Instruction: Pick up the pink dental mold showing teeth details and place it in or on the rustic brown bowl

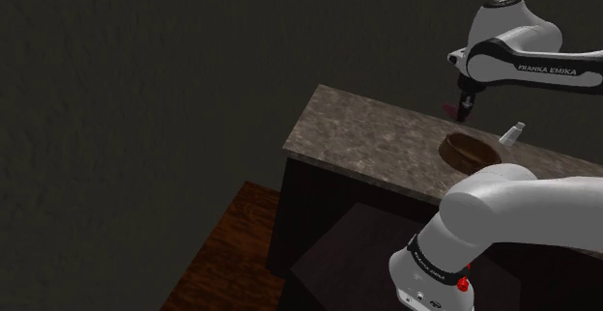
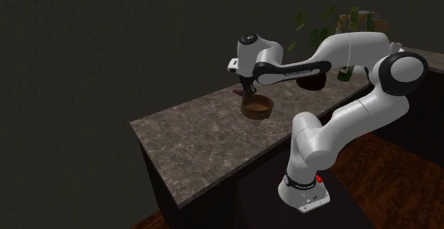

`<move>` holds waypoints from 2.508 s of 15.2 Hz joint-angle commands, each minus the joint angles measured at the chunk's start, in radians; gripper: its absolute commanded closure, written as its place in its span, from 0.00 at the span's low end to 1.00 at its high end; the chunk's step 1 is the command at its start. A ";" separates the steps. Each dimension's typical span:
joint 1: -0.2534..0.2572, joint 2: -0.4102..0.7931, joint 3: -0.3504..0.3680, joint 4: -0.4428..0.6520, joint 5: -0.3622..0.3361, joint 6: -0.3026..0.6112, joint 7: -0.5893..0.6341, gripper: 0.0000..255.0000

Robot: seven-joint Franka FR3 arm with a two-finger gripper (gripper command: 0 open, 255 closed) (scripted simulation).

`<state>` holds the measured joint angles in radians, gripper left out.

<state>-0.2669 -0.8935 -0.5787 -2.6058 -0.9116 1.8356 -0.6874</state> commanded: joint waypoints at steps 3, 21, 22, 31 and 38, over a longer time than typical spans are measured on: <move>-0.067 -0.070 -0.066 -0.003 -0.062 -0.004 -0.108 1.00; -0.138 -0.079 -0.262 -0.117 -0.252 0.152 -0.117 1.00; -0.138 -0.074 -0.273 -0.124 -0.264 0.164 -0.110 1.00; -0.138 -0.064 -0.293 -0.137 -0.284 0.185 -0.097 1.00; -0.143 -0.087 -0.253 -0.133 -0.252 0.150 -0.107 0.00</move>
<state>-0.4073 -0.9694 -0.8515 -2.7383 -1.1795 2.0026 -0.7918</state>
